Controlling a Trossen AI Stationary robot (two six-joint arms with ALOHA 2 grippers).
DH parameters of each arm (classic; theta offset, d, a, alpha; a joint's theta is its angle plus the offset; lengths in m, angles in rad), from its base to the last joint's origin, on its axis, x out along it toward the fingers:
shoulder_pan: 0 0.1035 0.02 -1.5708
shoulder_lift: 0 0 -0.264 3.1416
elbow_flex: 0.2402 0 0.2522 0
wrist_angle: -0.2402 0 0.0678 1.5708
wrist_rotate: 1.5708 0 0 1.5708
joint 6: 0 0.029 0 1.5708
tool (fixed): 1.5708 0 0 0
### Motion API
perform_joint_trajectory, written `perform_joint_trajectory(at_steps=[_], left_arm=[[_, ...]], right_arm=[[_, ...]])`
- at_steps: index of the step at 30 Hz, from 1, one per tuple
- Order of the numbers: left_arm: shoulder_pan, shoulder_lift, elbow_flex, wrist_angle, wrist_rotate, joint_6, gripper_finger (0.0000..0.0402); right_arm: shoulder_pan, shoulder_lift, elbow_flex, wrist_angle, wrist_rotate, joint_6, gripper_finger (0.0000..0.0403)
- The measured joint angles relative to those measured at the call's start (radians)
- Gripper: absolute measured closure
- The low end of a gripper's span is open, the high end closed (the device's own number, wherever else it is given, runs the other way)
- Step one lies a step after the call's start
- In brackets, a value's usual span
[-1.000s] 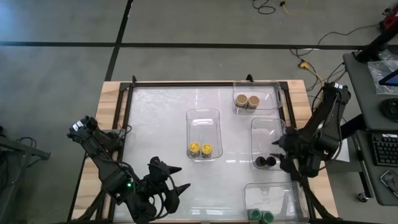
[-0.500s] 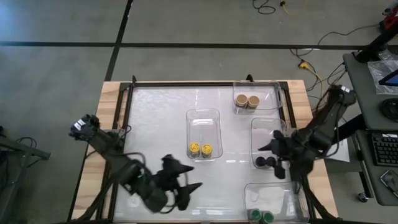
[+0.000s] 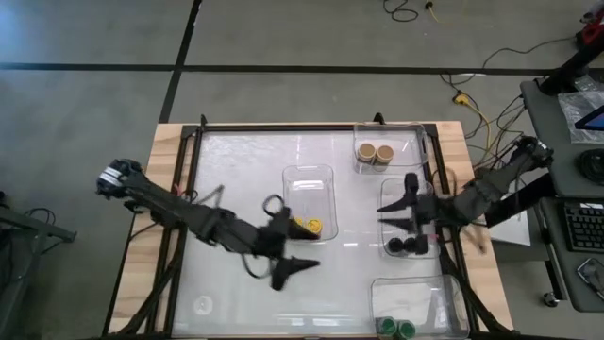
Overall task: Sort spices by type
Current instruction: Return to Home Position
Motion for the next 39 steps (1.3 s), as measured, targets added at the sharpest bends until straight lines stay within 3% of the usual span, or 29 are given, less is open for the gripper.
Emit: perform_joint_trajectory(at_steps=[3,8,13,17,21,26,34,39], left_arm=[[0.016,-0.133,-0.116,-0.001,0.016,0.046,0.0086],[0.050,-0.372,-0.326,0.061,0.015,0.119,0.0086],[0.091,-0.565,-0.554,0.245,0.015,0.165,0.0086],[0.122,-0.693,-0.710,0.390,0.038,0.156,0.0086],[0.152,-0.818,-0.797,0.462,0.124,0.148,0.0086],[0.173,-0.977,-0.840,0.355,0.145,0.180,0.0086],[0.172,-1.263,-0.809,-0.032,0.093,0.210,0.0086],[0.172,-1.402,-0.826,-0.053,0.101,0.291,0.0086]], right_arm=[[-0.022,-0.072,0.000,-0.009,-0.043,-0.035,0.0344],[-0.029,-0.158,0.000,-0.021,0.119,-0.202,0.0389],[-0.030,-0.204,0.000,-0.023,0.122,-0.120,0.0387],[-0.031,-0.226,0.000,-0.019,0.145,-0.224,0.0380],[-0.030,-0.282,-0.017,-0.022,0.039,-0.276,0.0380],[-0.030,-0.406,-0.062,-0.022,-0.038,-0.264,0.0385],[-0.030,-0.630,-0.197,-0.018,-0.053,-0.214,0.0383],[-0.030,-0.720,-0.320,0.067,-0.082,-0.201,0.0385]])
